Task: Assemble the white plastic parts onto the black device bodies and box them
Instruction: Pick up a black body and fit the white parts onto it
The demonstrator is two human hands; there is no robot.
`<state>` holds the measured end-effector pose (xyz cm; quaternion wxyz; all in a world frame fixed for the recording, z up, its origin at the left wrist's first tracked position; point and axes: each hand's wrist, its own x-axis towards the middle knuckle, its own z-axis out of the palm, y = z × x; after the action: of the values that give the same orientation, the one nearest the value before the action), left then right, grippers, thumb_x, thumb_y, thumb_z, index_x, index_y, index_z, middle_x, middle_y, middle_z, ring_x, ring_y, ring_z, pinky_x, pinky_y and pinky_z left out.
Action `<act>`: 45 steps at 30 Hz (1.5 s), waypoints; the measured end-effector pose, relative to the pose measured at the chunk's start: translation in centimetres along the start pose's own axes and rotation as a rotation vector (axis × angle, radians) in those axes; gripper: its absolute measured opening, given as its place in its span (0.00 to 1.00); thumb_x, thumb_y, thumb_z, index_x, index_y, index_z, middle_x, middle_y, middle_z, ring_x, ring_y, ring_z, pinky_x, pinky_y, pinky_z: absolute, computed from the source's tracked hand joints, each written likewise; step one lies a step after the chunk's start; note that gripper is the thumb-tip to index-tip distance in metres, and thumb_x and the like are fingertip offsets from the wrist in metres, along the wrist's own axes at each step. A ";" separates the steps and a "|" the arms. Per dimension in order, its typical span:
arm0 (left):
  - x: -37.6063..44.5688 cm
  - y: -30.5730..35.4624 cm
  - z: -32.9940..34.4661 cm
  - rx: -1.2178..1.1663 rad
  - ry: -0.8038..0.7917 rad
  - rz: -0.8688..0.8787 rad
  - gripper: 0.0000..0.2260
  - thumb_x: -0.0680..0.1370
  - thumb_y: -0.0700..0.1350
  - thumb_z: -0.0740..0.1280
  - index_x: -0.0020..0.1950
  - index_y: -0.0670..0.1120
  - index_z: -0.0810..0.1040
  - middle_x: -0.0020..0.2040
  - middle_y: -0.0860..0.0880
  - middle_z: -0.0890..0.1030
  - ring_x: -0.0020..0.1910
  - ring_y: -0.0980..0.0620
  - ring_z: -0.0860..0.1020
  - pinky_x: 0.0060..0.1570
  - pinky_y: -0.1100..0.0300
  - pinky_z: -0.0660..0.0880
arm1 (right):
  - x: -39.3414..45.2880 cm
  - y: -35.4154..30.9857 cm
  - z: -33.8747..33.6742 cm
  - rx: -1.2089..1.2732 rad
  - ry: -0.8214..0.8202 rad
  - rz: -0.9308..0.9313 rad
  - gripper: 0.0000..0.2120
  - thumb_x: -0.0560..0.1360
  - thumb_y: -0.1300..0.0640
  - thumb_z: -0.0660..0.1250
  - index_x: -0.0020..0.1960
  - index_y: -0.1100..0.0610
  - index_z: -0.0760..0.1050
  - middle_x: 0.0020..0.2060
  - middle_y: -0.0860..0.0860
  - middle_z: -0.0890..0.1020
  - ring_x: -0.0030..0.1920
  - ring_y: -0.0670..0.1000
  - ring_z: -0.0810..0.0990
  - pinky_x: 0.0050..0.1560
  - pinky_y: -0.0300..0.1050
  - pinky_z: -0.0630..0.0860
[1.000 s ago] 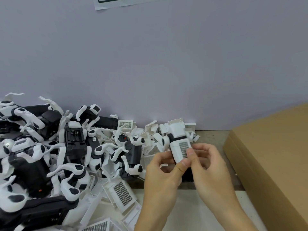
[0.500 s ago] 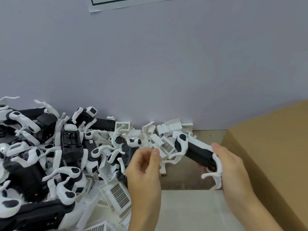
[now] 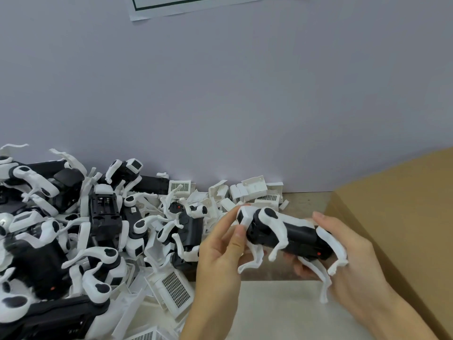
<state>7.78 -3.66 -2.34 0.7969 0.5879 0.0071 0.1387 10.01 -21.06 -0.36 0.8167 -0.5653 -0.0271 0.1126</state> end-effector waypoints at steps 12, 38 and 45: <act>-0.2 0.6 0.2 -0.134 0.041 -0.186 0.20 0.69 0.57 0.69 0.53 0.45 0.85 0.54 0.38 0.84 0.50 0.39 0.82 0.57 0.38 0.75 | -1.0 -2.0 0.0 -0.621 -0.194 -0.373 0.13 0.69 0.53 0.67 0.53 0.43 0.79 0.46 0.47 0.84 0.46 0.50 0.81 0.43 0.35 0.76; 0.8 -0.1 0.3 0.021 0.132 -0.198 0.21 0.86 0.53 0.52 0.54 0.46 0.82 0.41 0.44 0.87 0.29 0.49 0.82 0.26 0.61 0.76 | -2.4 -4.8 -1.3 -0.617 0.199 -0.058 0.05 0.78 0.56 0.69 0.51 0.56 0.83 0.41 0.53 0.87 0.34 0.54 0.85 0.35 0.41 0.81; 0.7 0.2 0.7 -0.064 0.165 -0.148 0.21 0.86 0.49 0.52 0.48 0.40 0.80 0.31 0.45 0.83 0.23 0.53 0.76 0.24 0.64 0.72 | -2.3 -11.8 -6.4 0.052 0.598 -0.307 0.09 0.82 0.59 0.60 0.47 0.56 0.78 0.36 0.54 0.86 0.30 0.50 0.83 0.31 0.38 0.80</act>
<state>8.52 -4.07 -1.87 0.8199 0.5468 0.1116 0.1275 10.63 -31.37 8.46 0.8102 -0.5414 0.1319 -0.1821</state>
